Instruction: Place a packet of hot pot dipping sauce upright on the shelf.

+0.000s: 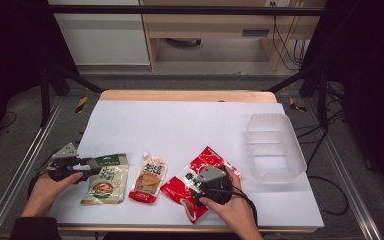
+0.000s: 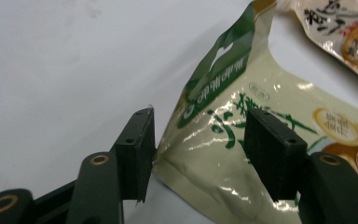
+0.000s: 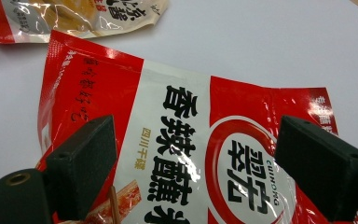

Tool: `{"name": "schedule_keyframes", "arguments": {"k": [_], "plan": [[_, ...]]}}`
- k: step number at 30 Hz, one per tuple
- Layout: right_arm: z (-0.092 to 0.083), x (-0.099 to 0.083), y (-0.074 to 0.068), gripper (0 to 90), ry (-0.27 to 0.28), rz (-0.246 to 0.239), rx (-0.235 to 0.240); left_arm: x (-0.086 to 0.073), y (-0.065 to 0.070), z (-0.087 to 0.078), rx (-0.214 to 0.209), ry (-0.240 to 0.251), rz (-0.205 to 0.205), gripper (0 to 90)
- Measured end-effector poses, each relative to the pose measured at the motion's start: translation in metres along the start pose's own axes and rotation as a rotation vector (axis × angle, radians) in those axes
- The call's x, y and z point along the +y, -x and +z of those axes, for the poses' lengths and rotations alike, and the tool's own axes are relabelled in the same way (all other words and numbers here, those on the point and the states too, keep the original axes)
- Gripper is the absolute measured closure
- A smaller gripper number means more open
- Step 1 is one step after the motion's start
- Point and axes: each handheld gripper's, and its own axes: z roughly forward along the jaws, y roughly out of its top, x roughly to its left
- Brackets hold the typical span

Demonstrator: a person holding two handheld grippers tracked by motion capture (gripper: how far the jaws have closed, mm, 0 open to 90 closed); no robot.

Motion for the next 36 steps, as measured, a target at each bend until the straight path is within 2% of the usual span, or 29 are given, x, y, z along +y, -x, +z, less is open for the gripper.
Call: {"name": "schedule_keyframes", "arguments": {"k": [1,2,8,9,12,13,14,15,17,21,22,23,24,26,27,29,33,34,35,36], "plan": [[0.000,0.000,0.000,13.5,0.000,0.000,0.000,0.000,0.000,0.000,0.000,0.000,0.000,43.9],[0.000,0.000,-0.001,13.5,-0.002,-0.002,0.002,-0.002,0.000,0.002,-0.005,-0.013,0.026,43.8],[0.000,0.000,-0.001,13.5,-0.001,-0.003,0.004,-0.002,-0.004,0.006,0.043,0.009,0.024,51.9],[0.000,0.000,-0.001,13.5,-0.002,-0.002,0.004,-0.001,-0.007,0.008,0.055,0.016,0.015,58.4],[-0.001,0.000,0.000,13.5,-0.001,-0.003,0.004,0.001,-0.010,0.011,0.085,0.014,0.005,69.2],[-0.001,0.000,0.000,13.6,0.002,-0.004,0.003,0.001,-0.010,0.011,0.085,0.014,0.005,73.2],[-0.001,0.000,0.000,13.6,0.002,-0.004,0.003,0.002,-0.011,0.011,0.086,0.010,0.002,73.2],[-0.002,0.000,0.000,13.5,0.001,-0.001,-0.001,0.003,-0.010,0.009,0.088,0.012,-0.006,82.8],[-0.002,0.000,0.001,13.5,0.001,-0.002,-0.001,0.004,-0.009,0.008,0.081,0.013,-0.008,88.0],[-0.002,0.000,0.002,13.2,0.000,0.002,-0.001,0.007,-0.006,-0.003,0.086,0.022,-0.009,90.0],[-0.002,0.000,0.002,13.2,0.005,0.003,-0.002,0.009,-0.006,-0.014,0.093,0.048,-0.021,90.0],[-0.002,0.000,0.002,13.2,0.005,0.003,-0.002,0.009,-0.006,-0.014,0.093,0.048,-0.021,90.0],[-0.003,0.000,0.002,13.2,0.005,0.003,-0.003,0.012,-0.004,-0.022,0.095,0.069,-0.029,90.0],[-0.003,0.000,0.003,13.2,0.006,0.005,-0.003,0.020,0.001,-0.039,0.085,0.103,-0.012,90.0],[-0.003,0.000,0.003,13.2,0.006,0.005,-0.003,0.020,0.001,-0.039,0.085,0.103,-0.012,90.0],[-0.003,0.000,0.003,13.1,0.003,0.006,-0.001,0.031,0.012,-0.055,0.078,0.121,0.015,90.0],[-0.003,0.000,0.003,13.0,0.006,0.007,0.006,0.043,0.025,-0.073,0.063,0.155,0.051,90.0],[-0.004,0.000,0.003,12.9,0.006,0.007,0.008,0.043,0.025,-0.073,0.063,0.155,0.051,90.0],[-0.004,0.000,0.003,12.8,0.006,0.006,0.011,0.049,0.032,-0.081,0.053,0.153,0.080,90.0],[-0.004,0.000,0.003,12.8,0.006,0.006,0.011,0.049,0.032,-0.081,0.053,0.153,0.080,90.0]]}}
